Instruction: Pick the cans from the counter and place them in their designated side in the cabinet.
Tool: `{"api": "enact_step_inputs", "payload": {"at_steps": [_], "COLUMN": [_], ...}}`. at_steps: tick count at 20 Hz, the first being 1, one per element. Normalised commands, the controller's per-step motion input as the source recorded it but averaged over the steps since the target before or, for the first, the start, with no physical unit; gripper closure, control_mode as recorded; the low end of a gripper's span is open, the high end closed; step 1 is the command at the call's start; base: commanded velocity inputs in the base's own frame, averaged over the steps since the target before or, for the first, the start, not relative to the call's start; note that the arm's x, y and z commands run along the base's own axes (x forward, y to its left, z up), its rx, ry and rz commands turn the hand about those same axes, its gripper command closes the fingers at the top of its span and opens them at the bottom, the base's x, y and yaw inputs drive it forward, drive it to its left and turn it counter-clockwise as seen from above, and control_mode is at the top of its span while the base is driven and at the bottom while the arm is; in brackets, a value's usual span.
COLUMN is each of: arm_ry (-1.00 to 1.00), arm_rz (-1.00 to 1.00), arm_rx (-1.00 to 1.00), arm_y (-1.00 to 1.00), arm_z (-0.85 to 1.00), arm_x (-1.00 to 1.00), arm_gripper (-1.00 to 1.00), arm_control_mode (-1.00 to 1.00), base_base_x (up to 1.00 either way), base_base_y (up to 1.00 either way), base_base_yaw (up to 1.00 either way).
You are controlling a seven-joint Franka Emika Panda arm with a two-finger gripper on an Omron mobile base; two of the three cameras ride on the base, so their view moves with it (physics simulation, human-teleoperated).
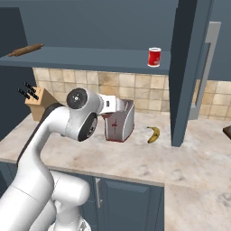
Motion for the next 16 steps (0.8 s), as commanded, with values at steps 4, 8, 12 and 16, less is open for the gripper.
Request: {"api": "enact_step_inputs", "payload": {"at_steps": [4,8,12,16], "arm_ry": [-0.04,0.0,-0.02,-0.02], "arm_rz": [0.0,0.0,0.0,0.0], "arm_rx": [-0.05,-0.04,-0.04,-0.04], "arm_y": [0.0,0.0,0.0,0.0], "arm_z": [0.26,0.25,0.31,0.33], "arm_x": [0.0,0.0,0.0,0.0], "arm_gripper": [1.0,1.0,1.0,1.0], "arm_control_mode": [-1.0,-1.0,-1.0,-1.0], "base_base_x": [0.0,0.0,0.0,0.0], "base_base_y": [0.0,0.0,0.0,0.0], "base_base_yaw": [0.0,0.0,0.0,0.0]}}
